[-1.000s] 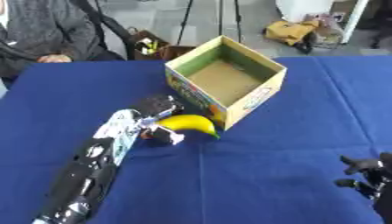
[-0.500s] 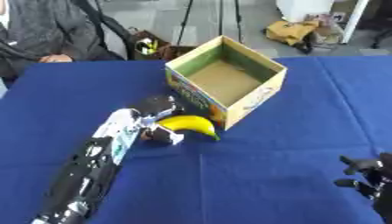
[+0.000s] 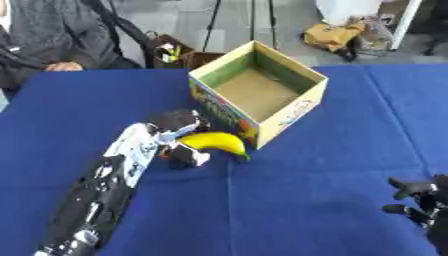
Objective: Pick up objects on the table and place them in the box.
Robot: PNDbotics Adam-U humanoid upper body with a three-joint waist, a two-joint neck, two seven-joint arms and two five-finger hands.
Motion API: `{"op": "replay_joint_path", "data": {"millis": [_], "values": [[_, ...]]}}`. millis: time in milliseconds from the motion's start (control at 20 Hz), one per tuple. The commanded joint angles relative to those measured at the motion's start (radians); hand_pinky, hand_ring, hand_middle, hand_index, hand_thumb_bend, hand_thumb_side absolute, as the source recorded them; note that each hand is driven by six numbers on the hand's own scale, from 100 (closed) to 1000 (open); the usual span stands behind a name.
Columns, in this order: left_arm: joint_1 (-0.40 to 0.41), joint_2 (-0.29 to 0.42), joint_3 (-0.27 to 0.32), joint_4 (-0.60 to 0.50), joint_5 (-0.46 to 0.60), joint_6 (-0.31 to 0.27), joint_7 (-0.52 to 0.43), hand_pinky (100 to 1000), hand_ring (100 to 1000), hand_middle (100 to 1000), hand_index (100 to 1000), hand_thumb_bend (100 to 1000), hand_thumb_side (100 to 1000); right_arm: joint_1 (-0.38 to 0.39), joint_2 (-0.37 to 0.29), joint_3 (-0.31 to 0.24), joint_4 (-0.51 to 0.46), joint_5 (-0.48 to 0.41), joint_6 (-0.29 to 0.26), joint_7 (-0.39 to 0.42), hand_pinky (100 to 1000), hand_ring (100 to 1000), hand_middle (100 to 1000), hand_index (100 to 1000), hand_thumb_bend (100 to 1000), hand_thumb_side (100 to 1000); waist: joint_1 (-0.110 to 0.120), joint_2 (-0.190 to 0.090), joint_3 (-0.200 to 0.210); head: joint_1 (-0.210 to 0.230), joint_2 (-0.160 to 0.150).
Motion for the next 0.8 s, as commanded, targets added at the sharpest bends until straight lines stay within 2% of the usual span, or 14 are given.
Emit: {"op": "replay_joint_path", "data": {"millis": [50, 800], "values": [[-0.013, 0.033, 0.014, -0.024, 0.013, 0.005, -0.008, 698, 566, 527, 747, 100, 368, -0.009, -0.010, -0.005, -0.013, -0.003, -0.002, 0.003, 652, 964, 537, 626, 100, 836, -0.004, -0.015, 0.002, -0.004, -0.003], [-0.021, 0.063, 0.019, -0.078, 0.056, 0.026, -0.017, 696, 556, 516, 731, 100, 344, -0.006, -0.010, -0.008, -0.011, -0.003, -0.002, 0.000, 652, 964, 537, 626, 100, 836, 0.000, -0.020, 0.003, -0.009, -0.002]]}}
